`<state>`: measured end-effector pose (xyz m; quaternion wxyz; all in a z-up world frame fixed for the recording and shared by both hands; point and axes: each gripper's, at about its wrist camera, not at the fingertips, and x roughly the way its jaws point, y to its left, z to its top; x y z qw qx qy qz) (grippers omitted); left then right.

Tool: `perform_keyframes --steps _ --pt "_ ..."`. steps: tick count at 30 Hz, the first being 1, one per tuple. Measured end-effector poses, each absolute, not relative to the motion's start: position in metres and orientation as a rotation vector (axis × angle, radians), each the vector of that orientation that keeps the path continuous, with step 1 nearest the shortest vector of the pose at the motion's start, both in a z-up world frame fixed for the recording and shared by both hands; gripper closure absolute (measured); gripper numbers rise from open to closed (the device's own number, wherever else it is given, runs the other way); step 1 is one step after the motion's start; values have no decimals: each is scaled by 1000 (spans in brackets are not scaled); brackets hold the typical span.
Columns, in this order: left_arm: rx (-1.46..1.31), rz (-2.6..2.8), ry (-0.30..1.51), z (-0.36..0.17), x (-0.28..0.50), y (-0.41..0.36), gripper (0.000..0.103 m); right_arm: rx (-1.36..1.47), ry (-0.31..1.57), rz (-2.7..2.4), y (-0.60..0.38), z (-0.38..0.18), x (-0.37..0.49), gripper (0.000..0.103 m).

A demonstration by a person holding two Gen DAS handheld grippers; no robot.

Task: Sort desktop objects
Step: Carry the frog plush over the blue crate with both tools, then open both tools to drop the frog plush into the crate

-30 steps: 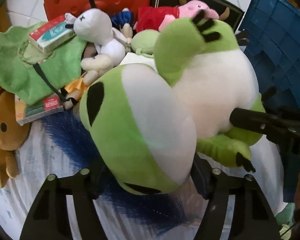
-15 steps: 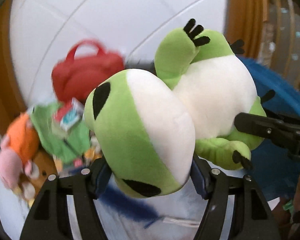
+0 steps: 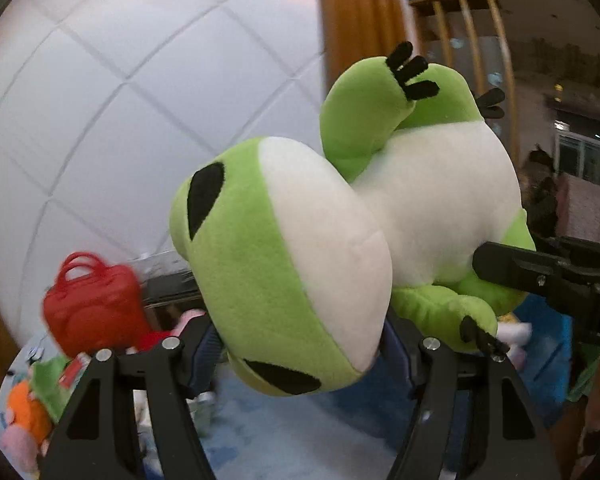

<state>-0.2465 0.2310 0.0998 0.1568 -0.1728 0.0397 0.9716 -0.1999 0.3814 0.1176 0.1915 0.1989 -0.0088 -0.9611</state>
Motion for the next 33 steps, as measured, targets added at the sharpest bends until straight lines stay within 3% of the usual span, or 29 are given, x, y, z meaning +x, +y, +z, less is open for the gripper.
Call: perform_keyframes --steps 11,22,28,33 --pt "-694 2630 290 89 -260 397 34 687 -214 -2797 554 102 -199 57" --pt "-858 2622 429 71 -254 456 27 885 -316 -2766 650 67 -217 51" --pt "-861 2674 391 73 -243 461 27 889 -246 -2793 650 64 -214 31" --pt "-820 2752 345 79 -234 444 25 848 -160 -2855 641 70 -209 0"
